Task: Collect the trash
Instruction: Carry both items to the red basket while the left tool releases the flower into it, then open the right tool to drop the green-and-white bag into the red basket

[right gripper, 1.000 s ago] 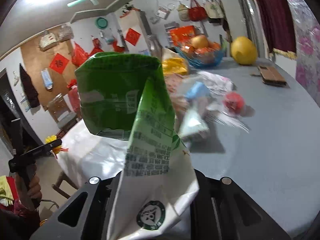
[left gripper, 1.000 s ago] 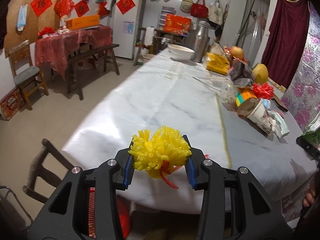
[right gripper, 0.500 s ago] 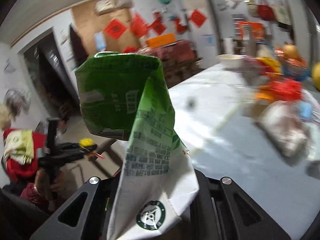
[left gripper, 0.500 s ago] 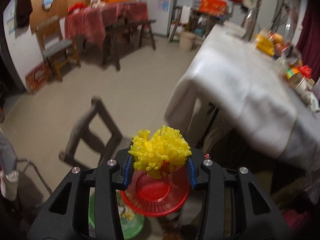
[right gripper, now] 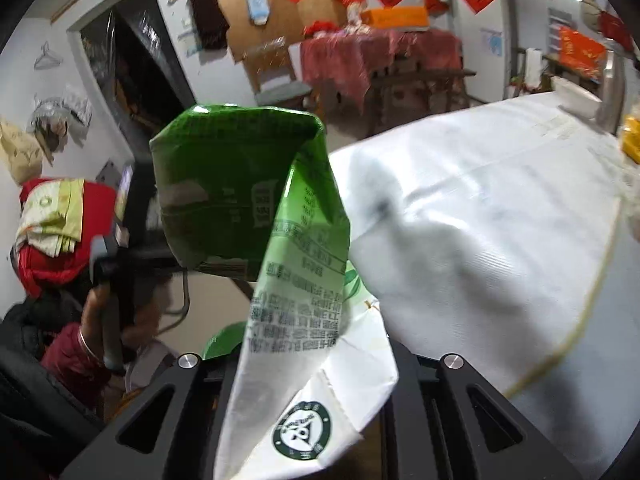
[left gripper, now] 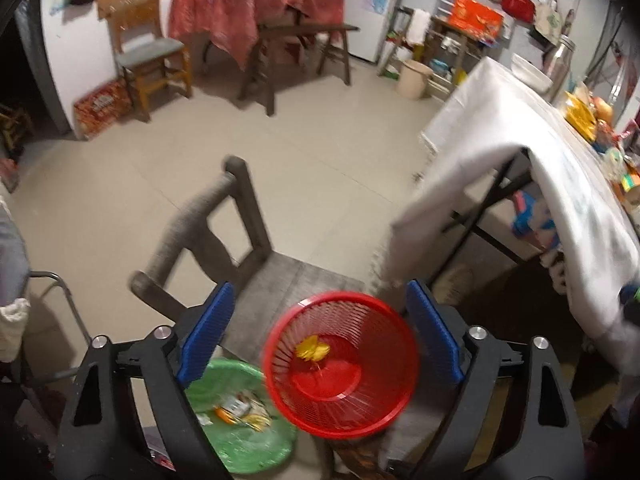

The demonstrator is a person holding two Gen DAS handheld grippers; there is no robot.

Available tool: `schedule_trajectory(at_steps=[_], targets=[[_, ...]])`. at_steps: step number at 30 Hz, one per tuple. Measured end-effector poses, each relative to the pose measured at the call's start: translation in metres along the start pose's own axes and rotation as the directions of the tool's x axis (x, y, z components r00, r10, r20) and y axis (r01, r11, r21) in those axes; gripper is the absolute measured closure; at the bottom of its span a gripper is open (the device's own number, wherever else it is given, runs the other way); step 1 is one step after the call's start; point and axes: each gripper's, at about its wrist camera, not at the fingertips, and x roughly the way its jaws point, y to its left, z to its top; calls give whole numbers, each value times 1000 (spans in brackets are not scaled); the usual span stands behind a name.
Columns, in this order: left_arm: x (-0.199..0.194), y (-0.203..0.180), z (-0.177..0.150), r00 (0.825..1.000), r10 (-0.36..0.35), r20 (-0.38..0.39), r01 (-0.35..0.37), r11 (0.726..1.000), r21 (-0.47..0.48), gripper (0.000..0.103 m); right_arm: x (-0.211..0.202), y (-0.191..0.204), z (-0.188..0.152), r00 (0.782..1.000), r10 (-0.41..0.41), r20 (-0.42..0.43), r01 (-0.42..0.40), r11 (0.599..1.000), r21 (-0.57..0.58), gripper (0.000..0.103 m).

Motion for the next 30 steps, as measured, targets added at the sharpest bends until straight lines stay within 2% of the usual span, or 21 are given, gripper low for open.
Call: schedule_trajectory(at_steps=[5,7,8,9,16,23,30], targets=[[-19,12,10,997,45,60,-44,999,-27,9,39,29,7,995,42,-85,-48,997,-67,86],[-30,18,15,993,74,91,-71,997,-39,9,47,35,11,992,64,-110,-74,993,-89,63],[-34,19,16,992,83,99,-79,996,-41,9,50,37,13,993,57,-103,-67,993,-92,41],[-38,21,18,990,94,109,-90,995,-44,9,50,38,16,996,40,-80,-48,994,-99,37],[-46,15,22,988,84,129,-80,996,-35,7,24,25,14,1000,22,-14,-23,997,-77,37],[-53,-18,23,989,48,139,-53,998,33,7,-7,6,-9,998,-14,62,16,1000,-22,28],[-63,-61,27,988,-17,152,3,996,90,7,-51,-25,-22,978,-103,182,97,994,45,18]])
